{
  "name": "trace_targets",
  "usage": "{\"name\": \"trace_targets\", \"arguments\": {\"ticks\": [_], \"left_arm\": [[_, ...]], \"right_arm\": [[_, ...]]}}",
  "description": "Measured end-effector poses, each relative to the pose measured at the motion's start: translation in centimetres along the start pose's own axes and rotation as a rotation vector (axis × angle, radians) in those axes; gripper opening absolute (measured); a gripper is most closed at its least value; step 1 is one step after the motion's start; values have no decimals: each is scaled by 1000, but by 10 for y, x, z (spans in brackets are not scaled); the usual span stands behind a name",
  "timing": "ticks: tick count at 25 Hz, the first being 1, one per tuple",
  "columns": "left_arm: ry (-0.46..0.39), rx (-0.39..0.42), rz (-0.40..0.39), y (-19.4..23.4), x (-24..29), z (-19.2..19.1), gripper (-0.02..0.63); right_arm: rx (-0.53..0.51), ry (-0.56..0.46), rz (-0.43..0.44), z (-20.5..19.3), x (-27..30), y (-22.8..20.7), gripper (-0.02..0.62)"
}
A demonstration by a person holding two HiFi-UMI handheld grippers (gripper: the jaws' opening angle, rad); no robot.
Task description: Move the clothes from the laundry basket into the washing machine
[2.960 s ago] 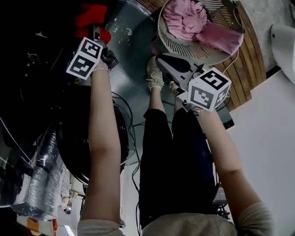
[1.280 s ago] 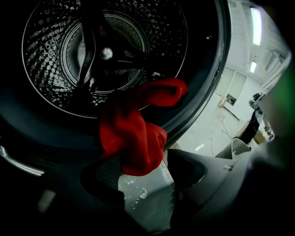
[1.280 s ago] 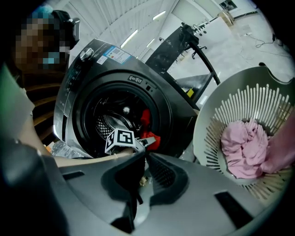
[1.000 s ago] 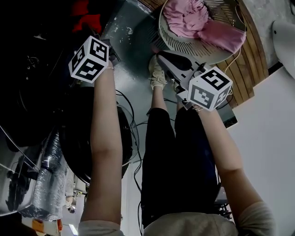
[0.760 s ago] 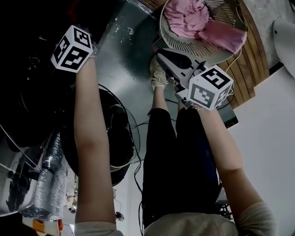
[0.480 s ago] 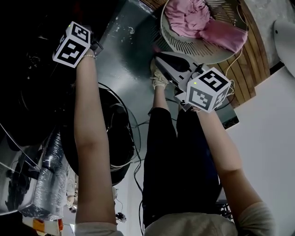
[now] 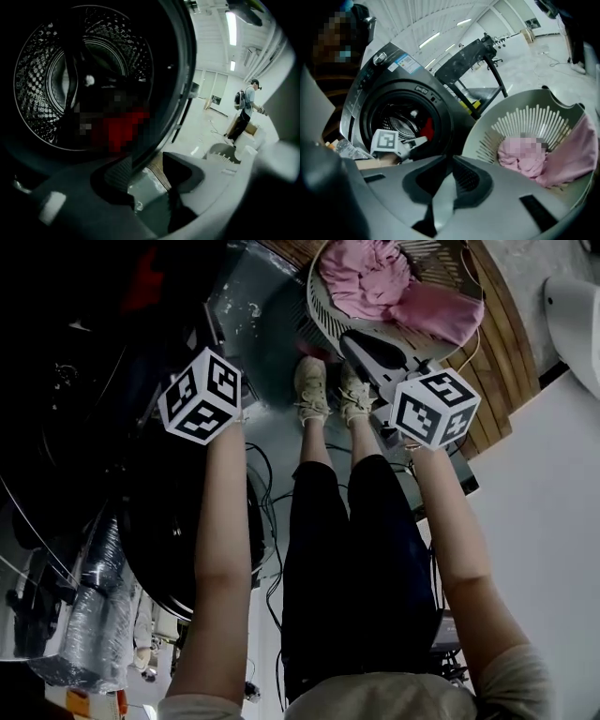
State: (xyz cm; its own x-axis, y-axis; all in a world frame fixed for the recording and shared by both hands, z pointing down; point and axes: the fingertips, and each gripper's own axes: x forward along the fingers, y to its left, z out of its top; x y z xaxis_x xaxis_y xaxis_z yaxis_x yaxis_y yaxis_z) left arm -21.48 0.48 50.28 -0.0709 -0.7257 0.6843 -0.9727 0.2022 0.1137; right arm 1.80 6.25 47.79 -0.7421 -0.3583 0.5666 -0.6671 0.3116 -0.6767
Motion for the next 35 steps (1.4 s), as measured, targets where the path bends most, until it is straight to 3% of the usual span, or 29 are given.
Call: {"name": "trace_targets", "arguments": {"ticks": [4,6,9,11,18,23,26,27,29,31,35], "left_arm": [[79,7,-172,-67,-26,-31,182],[106,7,-253,-99,-40,-41,87],[137,31,-376,-143,-58,-47,20],[161,49,-444,-165,-64,-50,11],[230,117,-546,-193,-63,-59,11],[203,110,-532,-175,-46,-63,11],[217,87,-527,-170,-39,-80,11],[227,80,-529,-170,-37,-86,11],[244,93,-534,-170,-36,-93,11],[254,105,-527,-169,-36,-95,12],[252,70,-524,-179,-37,-85,22]], "right_arm": [[-50,74,-46,9,-4,-35,34],[-104,123,-91,7,-3,-54,40],[-157,208,-139,-2,6,-85,140],[-188,252,-184,-9,17,-108,152],[-316,333,-341,-32,92,-209,204],[-366,320,-497,-32,145,-280,243],[-336,380,-492,-48,167,-299,249],[-306,394,-492,-52,171,-303,225],[-256,386,-480,-53,175,-299,20],[-233,345,-412,-50,174,-281,17],[-174,152,-242,-17,141,-225,15]]}}
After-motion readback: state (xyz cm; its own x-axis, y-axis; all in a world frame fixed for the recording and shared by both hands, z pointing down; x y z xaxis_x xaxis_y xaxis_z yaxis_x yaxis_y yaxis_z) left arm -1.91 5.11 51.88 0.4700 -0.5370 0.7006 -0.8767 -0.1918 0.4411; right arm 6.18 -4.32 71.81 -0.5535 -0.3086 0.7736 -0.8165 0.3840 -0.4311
